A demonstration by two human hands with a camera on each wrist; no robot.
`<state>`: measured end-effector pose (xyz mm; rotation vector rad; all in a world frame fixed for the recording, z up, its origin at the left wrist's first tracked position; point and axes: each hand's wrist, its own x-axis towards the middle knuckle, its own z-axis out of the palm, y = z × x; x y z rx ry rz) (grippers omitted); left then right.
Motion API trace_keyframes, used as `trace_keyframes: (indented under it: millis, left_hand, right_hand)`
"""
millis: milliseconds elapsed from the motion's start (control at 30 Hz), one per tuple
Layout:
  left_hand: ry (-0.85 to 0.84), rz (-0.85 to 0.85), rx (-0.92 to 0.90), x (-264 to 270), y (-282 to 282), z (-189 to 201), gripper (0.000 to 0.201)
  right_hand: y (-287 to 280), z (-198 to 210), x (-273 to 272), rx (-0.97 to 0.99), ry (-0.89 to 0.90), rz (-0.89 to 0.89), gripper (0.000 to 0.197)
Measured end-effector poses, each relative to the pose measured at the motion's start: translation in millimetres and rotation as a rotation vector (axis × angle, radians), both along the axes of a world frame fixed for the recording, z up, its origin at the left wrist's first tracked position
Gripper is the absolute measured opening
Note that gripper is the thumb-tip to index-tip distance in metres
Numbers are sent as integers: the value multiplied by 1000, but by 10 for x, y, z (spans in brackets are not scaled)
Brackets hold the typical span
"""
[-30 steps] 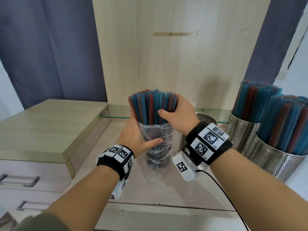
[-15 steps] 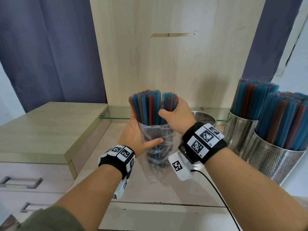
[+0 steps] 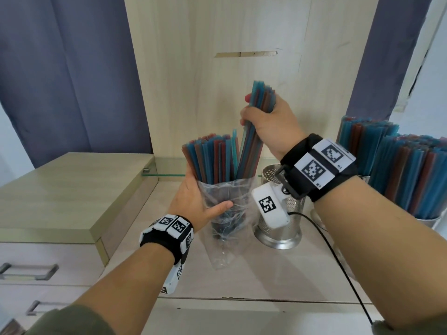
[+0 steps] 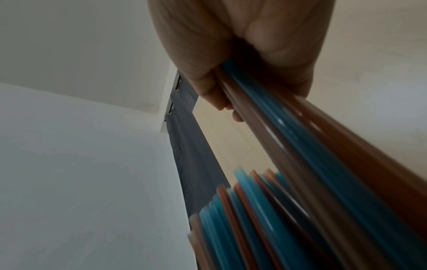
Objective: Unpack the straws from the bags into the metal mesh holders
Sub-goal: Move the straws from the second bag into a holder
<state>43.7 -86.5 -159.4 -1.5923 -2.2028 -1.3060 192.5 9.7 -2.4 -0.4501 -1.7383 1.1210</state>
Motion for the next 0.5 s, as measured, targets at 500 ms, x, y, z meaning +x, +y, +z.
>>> trace_keyframes:
  millis: [500]
  left_hand:
    - [-34,-30,22,-57,27,-42,123]
  right_hand:
    - [-38,801,475,53,315,126,16]
